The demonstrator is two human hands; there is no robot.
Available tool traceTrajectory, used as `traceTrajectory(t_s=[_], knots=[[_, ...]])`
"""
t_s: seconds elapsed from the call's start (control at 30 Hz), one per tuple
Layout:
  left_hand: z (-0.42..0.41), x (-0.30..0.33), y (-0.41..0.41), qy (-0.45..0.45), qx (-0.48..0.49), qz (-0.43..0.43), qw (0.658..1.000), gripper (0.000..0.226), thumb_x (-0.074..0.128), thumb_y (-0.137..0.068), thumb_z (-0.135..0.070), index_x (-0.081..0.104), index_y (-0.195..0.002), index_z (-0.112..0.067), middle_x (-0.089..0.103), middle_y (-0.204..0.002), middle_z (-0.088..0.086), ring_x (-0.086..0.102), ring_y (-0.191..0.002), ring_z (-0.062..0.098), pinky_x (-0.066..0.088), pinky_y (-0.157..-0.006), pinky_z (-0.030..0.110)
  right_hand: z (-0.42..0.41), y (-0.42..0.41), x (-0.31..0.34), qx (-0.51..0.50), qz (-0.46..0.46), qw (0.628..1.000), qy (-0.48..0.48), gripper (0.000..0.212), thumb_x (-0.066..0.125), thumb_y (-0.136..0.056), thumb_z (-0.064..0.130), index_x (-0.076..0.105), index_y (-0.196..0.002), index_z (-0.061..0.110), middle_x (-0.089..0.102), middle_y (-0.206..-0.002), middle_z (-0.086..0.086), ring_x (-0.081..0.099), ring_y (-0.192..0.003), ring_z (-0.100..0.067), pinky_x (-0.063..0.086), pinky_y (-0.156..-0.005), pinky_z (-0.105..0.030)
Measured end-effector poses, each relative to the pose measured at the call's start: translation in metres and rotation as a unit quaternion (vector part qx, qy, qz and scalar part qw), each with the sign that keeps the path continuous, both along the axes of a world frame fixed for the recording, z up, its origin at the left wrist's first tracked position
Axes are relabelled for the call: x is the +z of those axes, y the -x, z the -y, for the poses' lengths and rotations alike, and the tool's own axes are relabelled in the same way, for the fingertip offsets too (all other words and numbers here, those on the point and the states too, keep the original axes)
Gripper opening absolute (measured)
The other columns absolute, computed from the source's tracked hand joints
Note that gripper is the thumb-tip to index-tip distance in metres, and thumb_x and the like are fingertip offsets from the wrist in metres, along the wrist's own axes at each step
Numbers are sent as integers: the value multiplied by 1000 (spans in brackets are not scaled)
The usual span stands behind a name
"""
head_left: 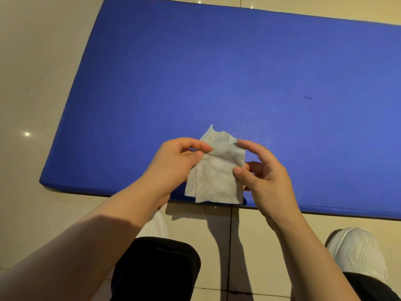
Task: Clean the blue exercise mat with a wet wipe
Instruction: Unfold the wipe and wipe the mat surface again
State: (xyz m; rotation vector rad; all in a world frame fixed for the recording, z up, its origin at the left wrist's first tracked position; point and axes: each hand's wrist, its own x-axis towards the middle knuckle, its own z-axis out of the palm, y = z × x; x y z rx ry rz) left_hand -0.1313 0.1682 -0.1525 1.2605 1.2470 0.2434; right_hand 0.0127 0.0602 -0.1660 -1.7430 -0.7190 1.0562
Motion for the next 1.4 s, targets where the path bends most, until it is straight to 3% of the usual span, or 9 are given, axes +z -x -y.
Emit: traceTrajectory(t_s=[0.13, 0.23, 0.5, 0.67, 0.77, 0.9, 1.03, 1.17, 1.4], knots=[[-3, 3, 3, 35, -48, -3, 998, 27, 80, -77, -12, 71, -97, -28, 66, -103, 0, 63, -96, 9, 55, -74, 20, 1, -2, -2, 6, -17, 1000, -15, 62, 61, -93, 3, 52, -118, 59, 70, -93, -7, 67, -86, -16, 57, -72, -31], [-5, 4, 4, -47, -131, -94, 986, 30, 84, -74, -18, 71, -99, -29, 52, -80, -7, 50, -70, 4, 42, -61, 7, 2, -4, -4, 36, 1, 999, 9, 49, 64, -90, 0, 64, -108, 46, 72, -101, 6, 66, -94, -8, 56, -85, -28], [3, -3, -1, -342, -189, -145, 909, 1, 68, -89, -23, 67, -90, -24, 46, -102, -12, 45, -84, 7, 37, -65, 20, -11, -23, 3, 88, 306, 946, 60, 19, 63, -93, 11, 66, -88, 30, 54, -97, 7, 52, -76, -9, 41, -65, -18], [-2, -13, -10, -569, -218, -52, 791, 15, 57, -74, 8, 61, -76, -6, 65, -92, 11, 57, -86, 31, 47, -66, 42, -12, -15, 3, 28, 521, 849, -84, 11, 58, -82, -6, 63, -86, 3, 61, -102, -10, 48, -64, -25, 32, -41, -23], [4, -29, -8, -603, -255, -47, 755, 20, 51, -74, 14, 58, -73, -5, 59, -75, 11, 53, -66, 32, 43, -61, 38, -3, -5, -15, 22, 480, 869, -115, 21, 58, -77, -13, 63, -89, 4, 65, -99, -7, 51, -79, -18, 43, -51, -31], [21, -52, 8, -518, -256, -108, 809, 23, 59, -77, 2, 67, -90, -16, 64, -80, 0, 58, -70, 24, 45, -50, 31, 19, 3, -37, 35, 305, 952, -3, 28, 62, -87, -2, 63, -110, 14, 61, -121, 6, 62, -93, -16, 53, -74, -32], [22, -49, 10, -490, -258, -116, 825, 22, 66, -76, 7, 66, -86, -13, 61, -81, 3, 57, -66, 24, 47, -41, 36, 22, 19, -34, 94, 454, 885, 43, 62, 81, -74, 14, 51, -127, 23, 57, -133, -1, 65, -84, -29, 49, -49, -35], [20, -46, 6, -485, -265, -116, 826, 27, 73, -67, 13, 66, -83, -8, 60, -79, 7, 54, -57, 25, 43, -44, 27, 14, 39, -21, 47, 489, 871, 16, 50, 85, -68, 11, 64, -113, 12, 54, -133, -10, 60, -96, -32, 48, -39, -34], [14, -38, 4, -475, -253, -76, 840, 21, 52, -79, -6, 72, -86, -11, 62, -81, 3, 55, -64, 18, 36, -54, 20, 1, 35, -24, 94, 282, 955, 7, 56, 62, -89, 2, 50, -140, 19, 53, -140, 2, 46, -120, -9, 51, -89, -34]])
